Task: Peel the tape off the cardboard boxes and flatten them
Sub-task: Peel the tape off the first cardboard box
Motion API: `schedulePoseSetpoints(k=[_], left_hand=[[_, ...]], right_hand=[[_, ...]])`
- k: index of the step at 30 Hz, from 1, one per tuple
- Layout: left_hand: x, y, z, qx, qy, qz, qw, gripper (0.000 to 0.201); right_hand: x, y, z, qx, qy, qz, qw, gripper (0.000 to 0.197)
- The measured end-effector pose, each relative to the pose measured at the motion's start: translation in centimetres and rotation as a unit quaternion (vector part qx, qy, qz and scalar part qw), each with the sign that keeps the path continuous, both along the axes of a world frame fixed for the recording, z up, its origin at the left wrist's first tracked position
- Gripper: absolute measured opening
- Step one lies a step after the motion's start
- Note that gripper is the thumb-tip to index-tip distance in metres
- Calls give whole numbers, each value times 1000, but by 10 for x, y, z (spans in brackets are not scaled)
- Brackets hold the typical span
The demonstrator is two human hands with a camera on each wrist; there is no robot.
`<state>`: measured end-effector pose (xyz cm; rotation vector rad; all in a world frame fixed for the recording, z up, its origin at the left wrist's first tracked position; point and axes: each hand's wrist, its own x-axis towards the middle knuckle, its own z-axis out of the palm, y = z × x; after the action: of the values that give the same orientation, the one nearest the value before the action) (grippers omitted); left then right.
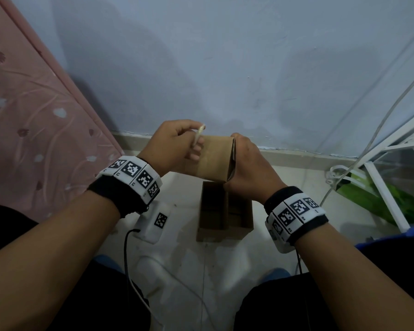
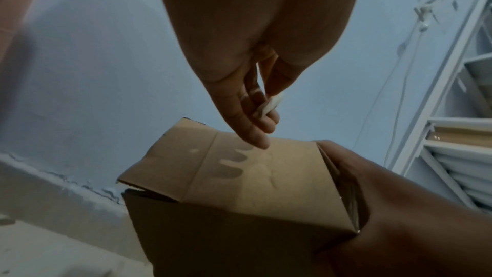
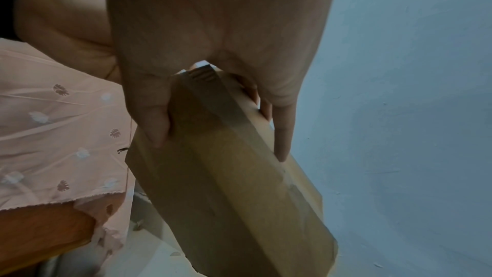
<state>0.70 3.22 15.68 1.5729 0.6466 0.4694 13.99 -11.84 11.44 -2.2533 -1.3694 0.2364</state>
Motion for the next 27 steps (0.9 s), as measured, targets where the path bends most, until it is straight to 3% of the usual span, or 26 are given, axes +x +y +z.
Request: schedulePoseSetpoints(k=[3,8,27], left_hand=[[2,1,2,-83,-6,15,996,29],[-6,4,-2,-15,-25,-17,999,27],[-4,-1,0,-89,-109,36,989,16]], right_hand=[[-1,0,1,-7,-1,0,1000,89],[-3,0,2,-19,-2,0,1000,94],[-5,1,1,-33,5,0,999,97]])
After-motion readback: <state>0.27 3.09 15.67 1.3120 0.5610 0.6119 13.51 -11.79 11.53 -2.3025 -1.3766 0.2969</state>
